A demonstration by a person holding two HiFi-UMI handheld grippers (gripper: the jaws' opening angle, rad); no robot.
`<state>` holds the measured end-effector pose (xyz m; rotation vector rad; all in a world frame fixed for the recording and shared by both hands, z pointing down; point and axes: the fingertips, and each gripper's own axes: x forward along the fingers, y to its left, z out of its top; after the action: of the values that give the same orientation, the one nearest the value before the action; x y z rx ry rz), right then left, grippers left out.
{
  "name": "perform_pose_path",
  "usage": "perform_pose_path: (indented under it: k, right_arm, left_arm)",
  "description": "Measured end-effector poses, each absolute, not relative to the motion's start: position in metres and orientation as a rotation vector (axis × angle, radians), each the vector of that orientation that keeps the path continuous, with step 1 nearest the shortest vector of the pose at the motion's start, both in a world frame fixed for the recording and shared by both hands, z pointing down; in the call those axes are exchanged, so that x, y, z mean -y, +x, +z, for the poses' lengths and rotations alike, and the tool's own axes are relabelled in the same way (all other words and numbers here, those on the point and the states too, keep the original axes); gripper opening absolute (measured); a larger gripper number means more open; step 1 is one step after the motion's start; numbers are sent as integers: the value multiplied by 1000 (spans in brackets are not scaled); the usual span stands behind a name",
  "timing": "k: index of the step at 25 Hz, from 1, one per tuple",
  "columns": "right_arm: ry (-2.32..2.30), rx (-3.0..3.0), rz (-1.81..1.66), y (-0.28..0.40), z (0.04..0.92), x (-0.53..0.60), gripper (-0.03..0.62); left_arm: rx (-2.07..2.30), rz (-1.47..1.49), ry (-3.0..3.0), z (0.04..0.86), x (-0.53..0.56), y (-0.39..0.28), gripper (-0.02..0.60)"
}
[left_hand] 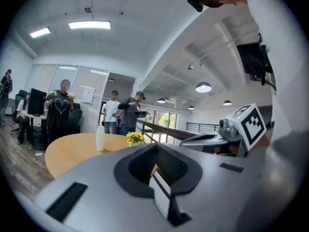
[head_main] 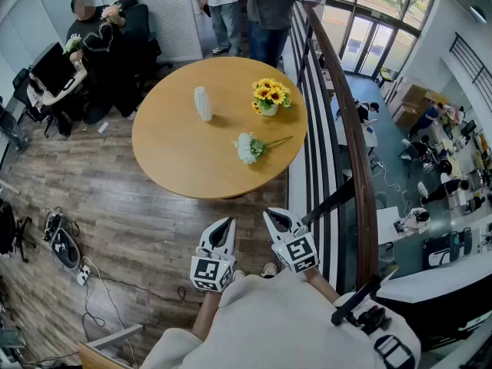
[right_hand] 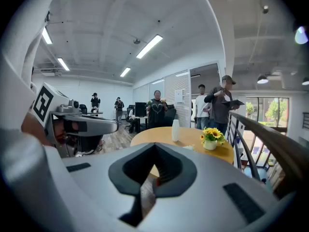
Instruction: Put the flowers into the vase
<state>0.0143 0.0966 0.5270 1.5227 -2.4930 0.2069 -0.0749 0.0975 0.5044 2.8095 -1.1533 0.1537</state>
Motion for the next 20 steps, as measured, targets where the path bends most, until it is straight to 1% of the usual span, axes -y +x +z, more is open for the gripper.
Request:
perform_pose_path:
  k: [20]
  right_arm:
    - [1484, 2573, 226, 40, 529, -116, 8]
  left_arm:
    - [1189, 195, 2798, 501, -111, -41, 6]
